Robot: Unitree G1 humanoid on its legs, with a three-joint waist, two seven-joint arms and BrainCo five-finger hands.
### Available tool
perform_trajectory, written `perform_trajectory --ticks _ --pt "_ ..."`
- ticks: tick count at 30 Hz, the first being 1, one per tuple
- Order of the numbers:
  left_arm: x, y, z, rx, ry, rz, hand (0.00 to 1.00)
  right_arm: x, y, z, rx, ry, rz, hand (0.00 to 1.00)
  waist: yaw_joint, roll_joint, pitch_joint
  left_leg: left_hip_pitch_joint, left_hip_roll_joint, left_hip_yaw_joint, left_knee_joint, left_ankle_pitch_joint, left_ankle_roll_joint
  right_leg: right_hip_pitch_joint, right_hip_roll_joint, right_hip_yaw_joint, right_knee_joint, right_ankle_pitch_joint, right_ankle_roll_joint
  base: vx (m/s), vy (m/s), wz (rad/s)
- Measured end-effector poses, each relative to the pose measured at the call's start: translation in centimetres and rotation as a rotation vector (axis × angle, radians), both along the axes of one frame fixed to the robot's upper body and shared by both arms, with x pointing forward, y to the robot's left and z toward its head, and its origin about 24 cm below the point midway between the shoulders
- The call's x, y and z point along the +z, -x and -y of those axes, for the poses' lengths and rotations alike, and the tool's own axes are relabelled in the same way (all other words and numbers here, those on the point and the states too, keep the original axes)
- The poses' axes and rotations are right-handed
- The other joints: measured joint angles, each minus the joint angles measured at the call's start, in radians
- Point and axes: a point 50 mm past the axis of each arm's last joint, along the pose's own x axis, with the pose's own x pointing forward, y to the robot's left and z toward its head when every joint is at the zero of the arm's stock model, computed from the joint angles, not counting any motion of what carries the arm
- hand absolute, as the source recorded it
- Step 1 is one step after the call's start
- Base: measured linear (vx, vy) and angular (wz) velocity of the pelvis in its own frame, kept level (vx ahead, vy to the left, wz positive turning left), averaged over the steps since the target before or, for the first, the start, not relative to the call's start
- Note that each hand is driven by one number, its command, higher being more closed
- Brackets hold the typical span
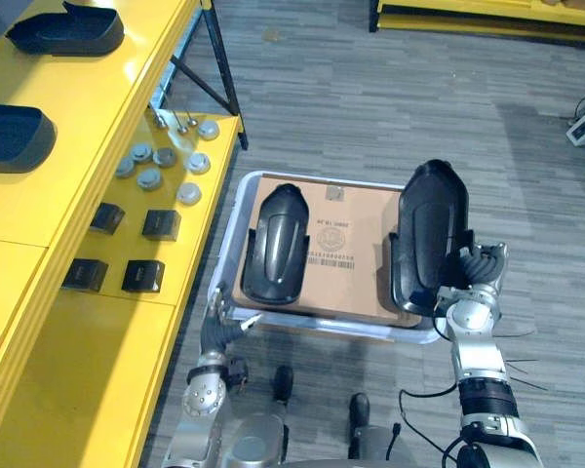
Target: Walk over and take plastic housings, then place them on the shelf
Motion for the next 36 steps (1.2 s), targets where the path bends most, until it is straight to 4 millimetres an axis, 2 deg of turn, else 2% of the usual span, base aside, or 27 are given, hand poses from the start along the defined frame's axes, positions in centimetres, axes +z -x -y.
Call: perform_trajectory --ticks 5,8,11,17,21,23,25,26,33,34,36 --pt "2.4 -1.0 1.7 -0.027 0.027 0.111 0.00 2.5 0.1 -3.5 0.103 0.027 0.130 1.00 -0.004 -0.002 -0.033 0.012 0.000 -0.005 0.000 0.002 -0.001 0.013 0.000 -0.010 0.002 -0.001 0.000 -0.02 -0.007 0.04" --pt "3.9 -1.9 3.7 -0.100 0.035 0.172 0.00 3.8 0.3 -5.5 0.172 0.026 0.197 1.00 -0.007 -0.003 -0.055 0.013 0.000 -0.004 0.000 0.003 -0.003 0.013 0.000 -0.012 0.003 -0.002 0.000 -0.05 -0.008 0.00" --pt "5.2 -2.7 6.1 -0.182 0.018 0.219 0.00 4.8 0.6 -8.5 0.277 0.006 0.251 1.00 -0.012 -0.006 -0.073 0.023 0.002 0.000 -0.001 0.004 -0.004 0.015 0.001 -0.008 0.005 -0.001 0.000 -0.05 -0.010 -0.03" --pt "4.6 -3.6 7.9 -0.208 -0.006 0.171 0.00 5.5 1.3 -13.2 0.465 -0.014 0.304 1.00 -0.035 -0.014 -0.112 0.035 0.004 0.022 -0.002 0.007 -0.003 0.015 0.002 0.010 0.010 -0.001 0.000 -0.03 -0.007 -0.09" --pt "4.3 -3.8 8.2 -0.199 -0.015 0.146 0.00 5.5 1.4 -14.0 0.521 -0.053 0.311 1.00 -0.035 -0.019 -0.121 0.042 0.005 0.036 -0.005 0.007 -0.003 0.015 0.002 0.029 0.012 0.000 0.000 -0.05 -0.004 -0.12" --pt "3.5 -4.1 8.1 -0.179 -0.032 0.104 0.00 6.0 1.9 -14.9 0.585 -0.080 0.342 1.00 -0.037 -0.020 -0.122 0.045 0.006 0.045 -0.009 0.007 -0.003 0.013 0.002 0.035 0.011 0.001 -0.001 -0.05 -0.001 -0.11" --pt "3.6 -4.2 8.0 -0.166 -0.037 0.099 0.00 6.4 2.2 -15.2 0.607 -0.079 0.366 1.00 -0.038 -0.021 -0.123 0.045 0.006 0.047 -0.009 0.006 -0.004 0.013 0.002 0.036 0.010 0.002 -0.002 -0.04 -0.005 -0.02" --pt "3.7 -4.4 7.9 -0.153 -0.039 0.104 1.00 6.4 2.3 -15.3 0.617 -0.087 0.372 1.00 -0.037 -0.022 -0.127 0.045 0.006 0.047 -0.009 0.006 -0.004 0.013 0.002 0.036 0.009 0.002 -0.002 0.00 0.000 0.00" --pt "3.3 -4.5 7.1 -0.125 -0.074 0.090 1.00 5.5 2.9 -15.7 0.664 -0.138 0.351 1.00 -0.039 -0.029 -0.182 0.044 0.005 0.057 -0.005 0.006 -0.003 0.014 0.002 0.046 -0.004 0.008 -0.002 0.00 -0.004 -0.02" --pt "3.3 -4.5 7.0 -0.118 -0.075 0.086 1.00 5.4 2.9 -15.7 0.671 -0.141 0.347 0.00 -0.040 -0.030 -0.184 0.045 0.005 0.057 -0.005 0.007 -0.003 0.013 0.002 0.046 -0.004 0.008 -0.002 -0.02 -0.009 -0.03" --pt "3.3 -4.5 6.9 -0.108 -0.070 0.083 1.00 5.3 3.0 -15.7 0.685 -0.142 0.343 0.00 -0.042 -0.030 -0.185 0.046 0.004 0.059 -0.005 0.007 -0.003 0.013 0.003 0.050 -0.004 0.009 -0.003 -0.03 -0.009 -0.04"
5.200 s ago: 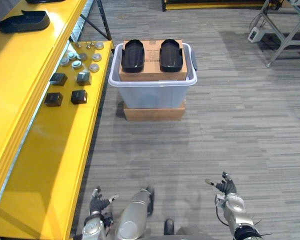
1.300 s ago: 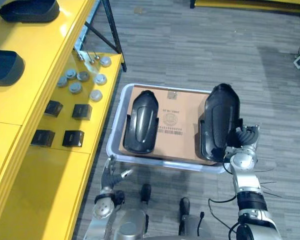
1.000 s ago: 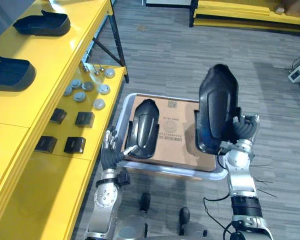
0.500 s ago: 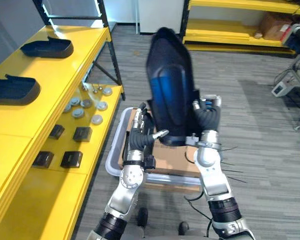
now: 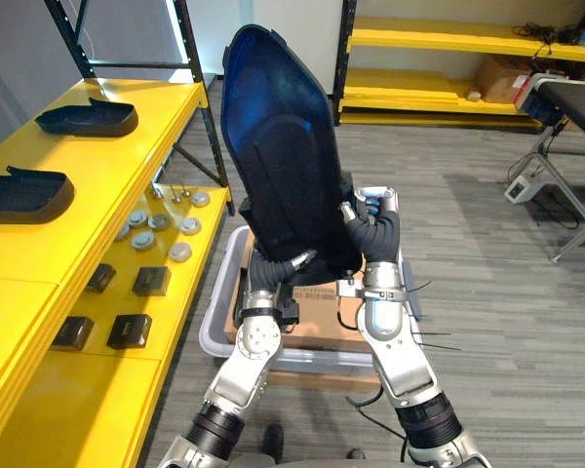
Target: Walk over and take plastic housings, then place them on the shelf
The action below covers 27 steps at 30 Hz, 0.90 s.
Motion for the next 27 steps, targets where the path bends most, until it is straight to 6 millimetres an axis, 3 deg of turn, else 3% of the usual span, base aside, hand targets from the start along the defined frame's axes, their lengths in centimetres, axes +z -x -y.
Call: perform_trajectory --ticks 8,14,16,22,27 --pt "-0.1 -0.2 -0.9 0.013 -0.007 -0.011 1.00 -0.6 0.2 0.1 0.109 0.018 -0.016 0.00 0.000 -0.003 -0.020 0.001 0.001 0.005 -0.004 0.000 0.000 -0.001 -0.001 0.005 0.000 -0.002 -0.006 -0.01 -0.002 -0.01" --pt "-0.2 -0.3 -1.3 -0.016 -0.014 -0.014 1.00 -0.5 0.0 2.0 0.113 0.041 -0.005 0.00 0.007 -0.007 -0.023 0.001 0.001 0.002 -0.005 0.000 0.000 0.000 -0.001 0.004 0.002 -0.002 -0.006 0.00 0.000 0.00" --pt "-0.3 -0.3 -1.5 -0.020 -0.014 -0.018 1.00 0.3 0.0 3.2 0.091 0.023 0.024 0.00 0.007 -0.007 -0.023 0.002 0.001 0.003 -0.005 0.000 0.000 0.000 -0.001 0.004 0.002 -0.002 -0.005 0.00 0.000 0.00" --pt "-2.6 1.3 -3.3 0.023 -0.027 -0.103 1.00 3.9 1.0 9.7 -0.114 -0.074 0.223 0.00 0.002 -0.007 -0.023 0.002 0.003 0.007 -0.005 0.000 0.000 -0.001 0.000 0.006 0.001 -0.002 -0.005 0.00 0.000 0.00" --pt "-2.8 2.4 -5.1 0.086 -0.010 -0.112 1.00 3.8 2.1 15.3 -0.331 -0.163 0.258 0.00 -0.007 -0.007 -0.023 0.000 0.004 0.009 -0.005 -0.004 -0.005 -0.001 0.000 0.004 -0.001 -0.003 -0.004 0.00 0.000 0.00"
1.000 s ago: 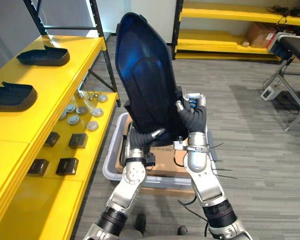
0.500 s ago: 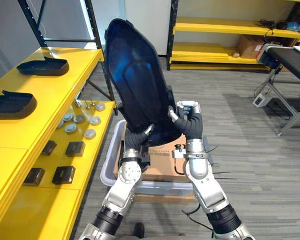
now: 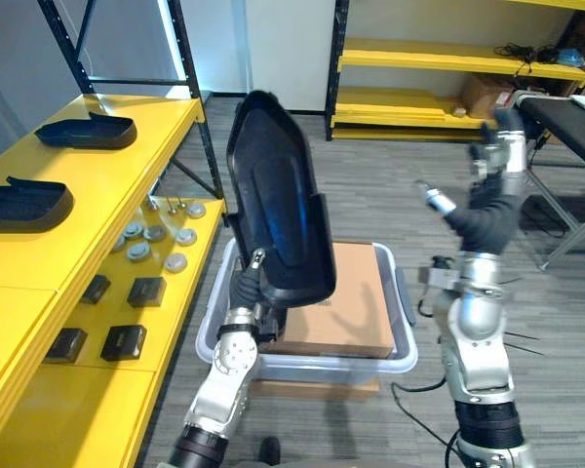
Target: Walk over and take plastic housings, then place them on the shelf
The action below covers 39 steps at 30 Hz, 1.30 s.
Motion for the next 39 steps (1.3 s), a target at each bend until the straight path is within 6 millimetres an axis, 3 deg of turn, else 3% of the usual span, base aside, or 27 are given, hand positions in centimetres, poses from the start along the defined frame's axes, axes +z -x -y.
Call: perform_trajectory --ticks 3,5,7,8,9,10,12,14,17,21,26,28,30,31,32,36,37,39 --pt "0.6 0.5 -0.9 0.042 0.005 0.026 1.00 -2.6 0.9 3.6 -0.118 -0.111 -0.077 0.00 -0.002 0.000 0.000 -0.001 0.000 -0.001 0.000 0.000 0.000 0.000 -0.001 0.000 -0.001 0.000 0.001 0.00 0.000 0.00" --pt "0.8 0.9 -1.8 0.081 -0.001 0.041 1.00 -6.5 1.2 5.7 -0.191 -0.200 -0.234 0.00 -0.012 0.001 0.000 -0.002 0.000 -0.003 0.000 0.000 0.000 -0.002 -0.001 0.000 -0.001 -0.001 0.001 0.00 0.000 0.00" --pt "0.8 1.3 -2.3 0.098 -0.005 0.047 1.00 -12.7 2.4 7.7 -0.264 -0.285 -0.500 0.00 -0.014 0.001 -0.001 -0.008 0.003 -0.003 0.000 -0.008 -0.008 -0.005 0.001 0.003 -0.003 0.000 0.001 0.00 0.000 0.02" --pt "0.8 1.3 -2.4 0.100 -0.007 0.047 1.00 -14.5 3.0 8.1 -0.278 -0.313 -0.580 0.00 -0.014 0.001 -0.001 -0.011 0.004 -0.005 0.000 -0.008 -0.008 -0.006 0.001 0.002 -0.004 0.000 0.001 0.00 0.000 0.07" --pt "0.8 1.7 -2.6 0.102 -0.011 0.046 1.00 -18.1 4.2 8.7 -0.294 -0.391 -0.740 0.00 -0.013 0.002 -0.001 -0.017 0.004 -0.009 0.000 -0.008 -0.008 -0.011 0.002 0.000 -0.004 0.002 0.003 0.00 -0.008 0.05" --pt "0.8 2.1 -2.7 0.095 -0.014 0.045 1.00 -21.3 5.7 8.8 -0.313 -0.468 -0.878 0.00 -0.012 0.004 -0.003 -0.025 0.005 -0.011 0.000 -0.008 -0.008 -0.014 0.004 -0.001 -0.003 0.004 0.006 0.01 -0.014 0.04" --pt "0.9 2.6 -2.7 0.079 -0.015 0.048 1.00 -24.6 8.0 8.6 -0.315 -0.553 -1.026 0.00 -0.011 0.007 -0.003 -0.030 0.005 -0.016 0.001 -0.007 -0.008 -0.013 0.004 -0.007 -0.002 0.006 0.007 0.03 -0.020 0.09" --pt "0.9 3.1 -2.6 0.056 -0.013 0.052 1.00 -28.7 12.1 6.9 -0.304 -0.671 -1.223 0.00 -0.010 0.007 -0.003 -0.023 0.006 -0.032 0.006 -0.006 -0.006 0.003 0.005 -0.026 -0.002 0.003 0.008 0.05 -0.034 0.21" --pt "1.5 3.5 -2.4 0.042 0.003 0.078 1.00 -31.6 15.3 3.8 -0.251 -0.783 -1.382 0.00 -0.004 0.009 -0.002 -0.017 0.005 -0.048 0.006 -0.008 -0.008 0.023 0.004 -0.055 0.004 -0.008 0.006 0.01 -0.028 0.22" --pt "2.6 4.0 -1.9 0.032 0.042 0.129 1.00 -33.2 16.7 0.1 -0.143 -0.805 -1.509 0.00 0.015 0.011 0.003 -0.014 -0.006 -0.100 0.001 -0.013 -0.007 0.039 -0.008 -0.125 0.059 -0.056 0.011 -0.04 -0.027 0.52" --pt "3.4 4.5 -1.5 0.047 0.104 0.173 1.00 -33.1 14.3 -2.3 0.023 -0.654 -1.569 0.00 0.033 0.017 0.048 -0.119 -0.067 -0.240 0.129 -0.017 -0.007 0.062 -0.056 -0.359 0.166 -0.133 0.022 -0.03 -0.013 1.38" --pt "3.6 4.3 -1.3 0.048 0.126 0.185 1.00 -32.9 13.3 -2.5 0.046 -0.622 -1.561 0.00 0.048 0.027 0.063 -0.165 -0.070 -0.226 0.157 -0.026 0.007 0.065 -0.072 -0.449 0.182 -0.145 0.025 -0.02 0.016 1.57" --pt "3.7 4.3 -1.1 0.050 0.144 0.189 1.00 -32.7 12.2 -2.8 0.075 -0.584 -1.550 0.00 0.058 0.013 0.093 -0.209 -0.055 -0.095 0.191 -0.057 0.052 0.087 -0.109 -0.556 0.185 -0.153 0.029 -0.01 0.042 1.58" --pt "3.7 4.3 -1.0 0.050 0.155 0.191 1.00 -32.6 11.9 -2.8 0.081 -0.568 -1.548 0.00 0.066 0.022 0.093 -0.248 -0.031 0.007 0.267 -0.084 0.089 0.092 -0.124 -0.592 0.203 -0.162 0.035 0.02 0.053 1.13" --pt "3.9 4.2 -0.7 0.040 0.170 0.199 1.00 -32.4 11.7 -2.9 0.096 -0.543 -1.548 0.00 0.070 0.043 0.100 -0.264 0.012 0.139 0.320 -0.104 0.099 0.125 -0.128 -0.642 0.233 -0.178 0.059 0.04 0.050 1.16" --pt "4.6 3.8 0.2 0.001 0.190 0.243 1.00 -32.5 11.4 -3.9 0.142 -0.510 -1.561 0.00 0.068 0.019 0.097 -0.264 0.051 0.430 0.345 -0.149 0.117 0.181 -0.189 -0.760 0.195 -0.173 0.086 0.10 0.084 1.10" --pt "4.9 3.6 0.1 -0.004 0.187 0.258 1.00 -32.3 10.9 -4.2 0.155 -0.507 -1.551 0.00 0.069 0.031 0.098 -0.296 0.097 0.522 0.418 -0.178 0.143 0.184 -0.192 -0.780 0.191 -0.175 0.091 0.12 0.137 0.49" --pt "4.4 3.3 0.1 -0.003 0.190 0.238 1.00 -32.3 10.7 -4.6 0.170 -0.501 -1.556 0.00 0.072 0.025 0.097 -0.296 0.063 0.508 0.433 -0.220 0.126 0.194 -0.202 -0.771 0.183 -0.171 0.076 0.14 0.160 0.29"
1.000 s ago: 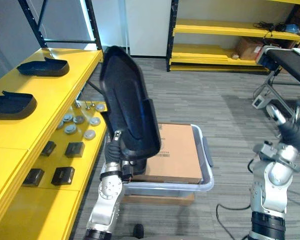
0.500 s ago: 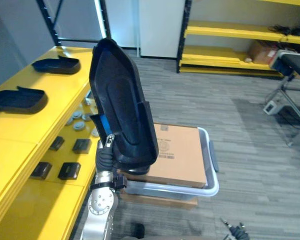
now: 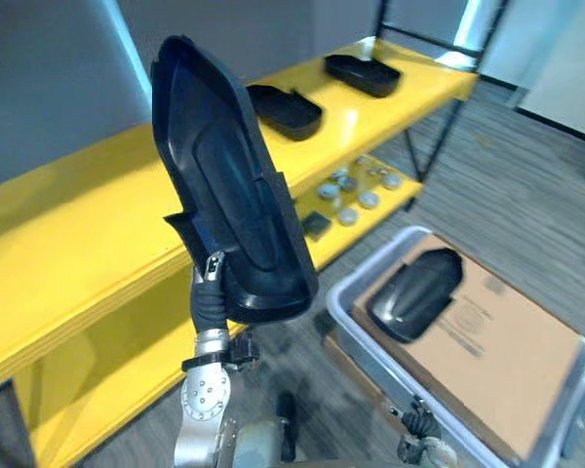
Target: Walk over and take plastic housings, then place them on the shelf
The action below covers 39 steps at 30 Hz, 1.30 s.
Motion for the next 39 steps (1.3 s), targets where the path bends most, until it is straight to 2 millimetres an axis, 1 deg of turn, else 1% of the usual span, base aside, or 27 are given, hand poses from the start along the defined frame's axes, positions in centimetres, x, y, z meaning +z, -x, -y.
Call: perform_trajectory --ticks 2,3,4,5,6,7,8,9,10,11,14,15,16,17,18,20,21,22,24,26,30,33,35,36,37,38,39 --pt "-0.8 -0.4 0.5 -0.025 -0.003 -0.034 1.00 0.0 -0.2 -0.2 0.016 0.003 -0.001 0.00 -0.001 -0.011 -0.004 0.001 -0.040 -0.009 0.008 -0.031 0.020 0.016 -0.020 0.016 -0.003 0.024 -0.034 0.17 0.164 0.29" --pt "-1.0 -0.5 0.6 -0.034 -0.005 -0.043 1.00 0.0 -0.2 -0.4 0.018 0.001 -0.005 0.00 -0.002 -0.012 -0.004 0.004 -0.048 -0.016 0.013 -0.040 0.020 0.017 -0.030 0.026 0.020 0.032 -0.045 0.22 0.195 0.37" --pt "-1.3 -0.6 1.0 -0.057 -0.012 -0.060 1.00 -0.1 0.1 0.0 0.017 0.007 -0.016 0.00 -0.005 -0.011 -0.003 0.019 -0.056 -0.034 0.025 -0.058 0.030 -0.005 -0.058 0.076 0.114 0.044 -0.087 0.14 0.133 0.27" --pt "-1.5 -0.6 1.2 -0.073 -0.018 -0.066 1.00 -0.1 0.3 -0.1 0.015 0.004 -0.024 0.00 -0.011 -0.011 -0.003 0.036 -0.056 -0.042 0.023 -0.065 0.025 -0.028 -0.062 0.146 0.172 0.027 -0.121 0.19 0.162 0.42" --pt "-1.7 -0.6 1.7 -0.101 -0.032 -0.073 1.00 -0.3 0.7 -0.3 0.016 -0.003 -0.035 0.00 -0.018 -0.011 -0.002 0.073 -0.059 -0.072 -0.001 -0.065 0.020 -0.070 -0.023 0.297 0.243 -0.010 -0.125 0.12 0.075 0.45" --pt "-1.8 -0.7 1.9 -0.120 -0.043 -0.076 1.00 -0.4 1.0 -0.3 0.017 -0.006 -0.044 0.00 -0.022 -0.011 -0.003 0.105 -0.066 -0.093 -0.038 -0.058 0.009 -0.110 0.019 0.400 0.279 -0.035 -0.112 0.16 0.114 0.63" --pt "-1.8 -0.8 2.1 -0.136 -0.057 -0.072 1.00 -0.4 1.0 -0.2 0.018 -0.006 -0.048 0.00 -0.033 -0.012 -0.003 0.154 -0.082 -0.120 -0.113 -0.046 -0.009 -0.172 0.072 0.496 0.309 -0.059 -0.107 0.18 0.079 0.63" --pt "-1.8 -1.2 2.3 -0.148 -0.072 -0.067 1.00 -0.3 0.8 0.0 0.023 -0.001 -0.036 0.00 -0.042 -0.013 -0.004 0.207 -0.084 -0.130 -0.185 -0.044 -0.012 -0.241 0.129 0.556 0.311 -0.078 -0.104 0.18 0.064 0.57" --pt "-1.8 -1.4 2.3 -0.150 -0.075 -0.067 1.00 -0.3 0.7 0.1 0.025 0.003 -0.031 0.00 -0.046 -0.012 -0.004 0.218 -0.084 -0.144 -0.189 -0.031 -0.029 -0.262 0.149 0.565 0.307 -0.081 -0.107 0.18 0.020 0.53" --pt "-1.8 -1.6 2.4 -0.151 -0.079 -0.069 1.00 -0.2 0.6 0.2 0.030 0.010 -0.028 0.00 -0.053 -0.011 -0.004 0.228 -0.089 -0.169 -0.180 -0.009 -0.029 -0.293 0.174 0.591 0.301 -0.082 -0.108 0.10 -0.008 0.57" --pt "-2.3 -1.6 2.7 -0.156 -0.089 -0.090 1.00 -0.4 1.2 0.5 0.037 0.026 -0.044 0.00 -0.083 -0.028 -0.010 0.254 -0.130 -0.259 -0.145 -0.035 -0.011 -0.359 0.206 0.723 0.304 -0.080 -0.104 0.17 -0.021 1.06" --pt "-2.3 -1.6 2.8 -0.154 -0.090 -0.091 1.00 -0.5 1.6 0.5 0.037 0.026 -0.056 0.00 -0.082 -0.026 -0.009 0.259 -0.141 -0.278 -0.142 -0.040 -0.006 -0.369 0.204 0.748 0.304 -0.077 -0.098 0.20 -0.042 1.23" --pt "-2.3 -1.6 2.9 -0.150 -0.091 -0.089 1.00 -0.7 2.5 0.6 0.035 0.029 -0.079 0.00 -0.067 -0.047 -0.021 0.269 -0.158 -0.306 -0.123 -0.060 -0.005 -0.378 0.197 0.776 0.291 -0.069 -0.086 0.17 -0.053 0.78" --pt "-2.3 -1.6 2.8 -0.146 -0.091 -0.089 1.00 -0.7 2.7 0.6 0.033 0.029 -0.083 0.00 -0.057 -0.038 -0.018 0.267 -0.161 -0.320 -0.110 -0.073 -0.008 -0.377 0.195 0.773 0.278 -0.069 -0.086 0.26 -0.095 0.76" --pt "-2.3 -1.6 2.6 -0.136 -0.091 -0.090 1.00 -0.8 3.0 0.7 0.030 0.029 -0.090 0.00 -0.049 -0.049 -0.026 0.270 -0.163 -0.339 -0.097 -0.088 -0.016 -0.366 0.189 0.758 0.241 -0.065 -0.087 0.22 -0.122 0.54" --pt "-2.4 -1.5 2.5 -0.131 -0.091 -0.093 1.00 -0.8 3.0 0.4 0.029 0.018 -0.089 0.00 -0.049 -0.054 -0.032 0.263 -0.165 -0.362 -0.075 -0.113 -0.032 -0.337 0.187 0.730 0.163 -0.023 -0.100 0.22 -0.139 0.41" --pt "-2.4 -1.5 2.5 -0.133 -0.090 -0.095 1.00 -0.8 3.0 0.1 0.028 0.011 -0.089 0.00 -0.048 -0.069 -0.041 0.260 -0.167 -0.375 -0.064 -0.124 -0.035 -0.318 0.181 0.711 0.132 0.025 -0.082 0.22 -0.147 0.38" --pt "-2.5 -1.5 2.6 -0.135 -0.082 -0.101 1.00 -0.8 2.8 0.1 0.028 0.011 -0.083 0.00 -0.054 -0.057 -0.043 0.259 -0.155 -0.398 -0.052 -0.134 -0.052 -0.296 0.191 0.677 0.112 0.032 -0.086 0.27 -0.182 0.47" --pt "-2.4 -1.5 3.1 -0.146 -0.069 -0.097 1.00 -0.7 2.8 0.2 0.024 0.013 -0.078 0.00 -0.053 -0.050 -0.046 0.261 -0.138 -0.412 -0.050 -0.136 -0.058 -0.272 0.205 0.650 0.082 0.029 -0.094 0.26 -0.184 0.35" --pt "-2.4 -1.5 3.2 -0.145 -0.057 -0.098 1.00 -0.7 2.8 0.1 0.022 0.009 -0.075 0.00 -0.053 -0.049 -0.050 0.289 -0.130 -0.410 -0.066 -0.117 -0.087 -0.236 0.213 0.633 0.050 0.032 -0.101 0.24 -0.162 0.30" --pt "-2.4 -1.4 3.2 -0.141 -0.057 -0.099 1.00 -0.6 2.8 0.2 0.023 0.012 -0.070 0.00 -0.052 -0.043 -0.067 0.333 -0.116 -0.409 -0.092 -0.114 -0.092 -0.183 0.229 0.631 0.020 0.034 -0.106 0.21 -0.103 0.15" --pt "-2.4 -1.5 3.1 -0.132 -0.067 -0.098 1.00 -0.6 3.0 0.3 0.022 0.015 -0.073 0.00 -0.054 -0.040 -0.105 0.340 -0.114 -0.407 -0.106 -0.113 -0.093 -0.167 0.234 0.631 -0.008 0.037 -0.110 0.18 -0.052 0.06" --pt "-2.5 -1.6 2.7 -0.099 -0.087 -0.110 1.00 -0.6 3.1 0.2 0.026 0.015 -0.076 0.00 -0.054 -0.045 -0.105 0.336 -0.119 -0.390 -0.053 -0.097 -0.121 -0.130 0.228 0.631 -0.038 0.061 -0.140 0.15 -0.008 0.09" --pt "-2.4 -2.1 2.3 -0.066 -0.120 -0.112 1.00 -0.7 2.8 -0.3 0.032 0.004 -0.072 0.00 -0.057 -0.076 -0.096 0.303 -0.120 -0.369 -0.062 -0.150 -0.094 -0.111 0.198 0.635 -0.043 0.067 -0.145 0.11 0.007 0.22" --pt "-2.3 -2.4 2.4 -0.065 -0.130 -0.109 1.00 -0.8 3.1 -0.1 0.030 0.008 -0.083 0.00 -0.056 -0.060 -0.103 0.330 -0.093 -0.371 -0.189 -0.109 -0.114 -0.107 0.206 0.632 -0.037 0.065 -0.142 0.13 0.009 0.32" --pt "-2.5 -3.0 2.6 -0.059 -0.152 -0.113 1.00 -1.0 3.3 0.3 0.032 0.015 -0.101 0.00 -0.058 -0.052 -0.101 0.366 -0.068 -0.351 -0.290 0.015 -0.095 -0.117 0.212 0.627 0.002 0.044 -0.118 0.10 -0.001 0.20" --pt "-2.6 -3.4 2.3 -0.044 -0.163 -0.124 1.00 -1.0 3.3 0.0 0.037 0.010 -0.104 0.00 -0.062 -0.056 -0.101 0.365 -0.067 -0.357 -0.287 0.023 -0.106 -0.131 0.201 0.631 0.024 0.035 -0.114 0.11 0.025 0.10"
